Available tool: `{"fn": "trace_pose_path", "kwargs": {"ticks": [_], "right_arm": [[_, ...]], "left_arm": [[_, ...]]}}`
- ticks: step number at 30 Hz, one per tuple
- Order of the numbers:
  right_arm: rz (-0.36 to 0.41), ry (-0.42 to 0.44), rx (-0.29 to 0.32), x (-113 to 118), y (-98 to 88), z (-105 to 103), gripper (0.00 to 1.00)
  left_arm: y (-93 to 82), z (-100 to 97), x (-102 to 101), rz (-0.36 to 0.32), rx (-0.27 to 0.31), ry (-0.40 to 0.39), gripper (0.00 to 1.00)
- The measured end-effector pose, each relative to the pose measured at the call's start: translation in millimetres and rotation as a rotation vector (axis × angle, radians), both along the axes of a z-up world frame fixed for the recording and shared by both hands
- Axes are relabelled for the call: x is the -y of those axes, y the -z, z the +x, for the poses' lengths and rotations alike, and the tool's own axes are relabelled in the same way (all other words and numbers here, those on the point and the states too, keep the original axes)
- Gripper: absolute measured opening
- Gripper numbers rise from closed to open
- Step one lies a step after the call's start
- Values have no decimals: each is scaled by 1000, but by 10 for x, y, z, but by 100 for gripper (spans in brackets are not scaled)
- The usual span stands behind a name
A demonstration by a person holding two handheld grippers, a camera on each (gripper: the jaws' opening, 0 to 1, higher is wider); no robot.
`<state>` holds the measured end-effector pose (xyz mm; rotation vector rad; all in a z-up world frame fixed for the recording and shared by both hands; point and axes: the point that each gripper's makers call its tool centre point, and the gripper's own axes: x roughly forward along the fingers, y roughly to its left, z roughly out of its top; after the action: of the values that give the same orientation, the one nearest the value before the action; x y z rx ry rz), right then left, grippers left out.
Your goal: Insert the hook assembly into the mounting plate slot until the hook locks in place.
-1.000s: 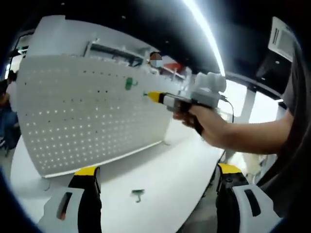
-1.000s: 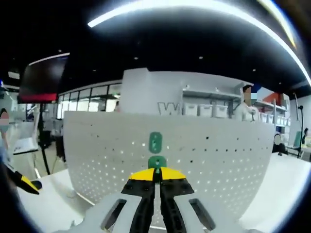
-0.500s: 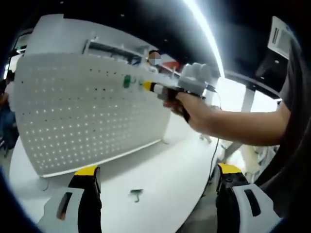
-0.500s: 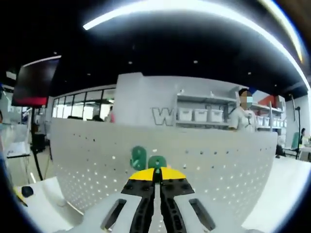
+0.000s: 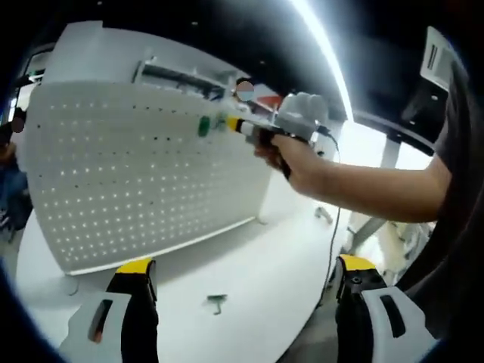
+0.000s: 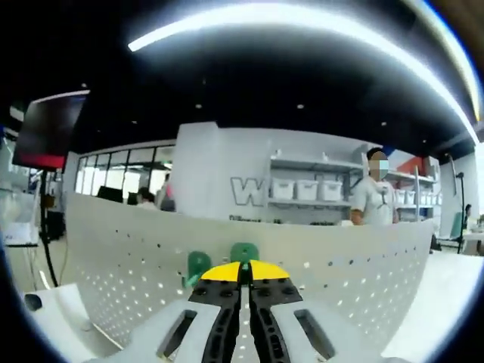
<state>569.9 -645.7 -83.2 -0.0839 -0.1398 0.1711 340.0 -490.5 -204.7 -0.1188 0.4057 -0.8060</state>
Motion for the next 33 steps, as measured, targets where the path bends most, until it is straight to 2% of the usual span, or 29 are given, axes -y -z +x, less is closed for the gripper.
{"fn": "trace_pose_path", "kwargs": {"ticks": [10,16,21,23,30,32,33], "right_arm": [[15,6,17,28,12,-2,0],[20,6,20,31,88,17,0],[58,6,11,60,136,49,0],[48,6,0,48,162,64,0],[34,11,21,60,172,81,0],[32,7,13,71,172,110,1],[57,-3,-22,71,201,114,1]], "left_arm": [[32,10,-32,7,-10,-9,99],[44,28,-22,11,-12,-9,99],[61,34,-34,14,-16,-14,99],[70,32,-44,15,-19,-16,99],[87,34,-56,14,-24,-23,98],[86,33,-48,13,-23,-22,98],[87,30,-42,13,-23,-21,98]]}}
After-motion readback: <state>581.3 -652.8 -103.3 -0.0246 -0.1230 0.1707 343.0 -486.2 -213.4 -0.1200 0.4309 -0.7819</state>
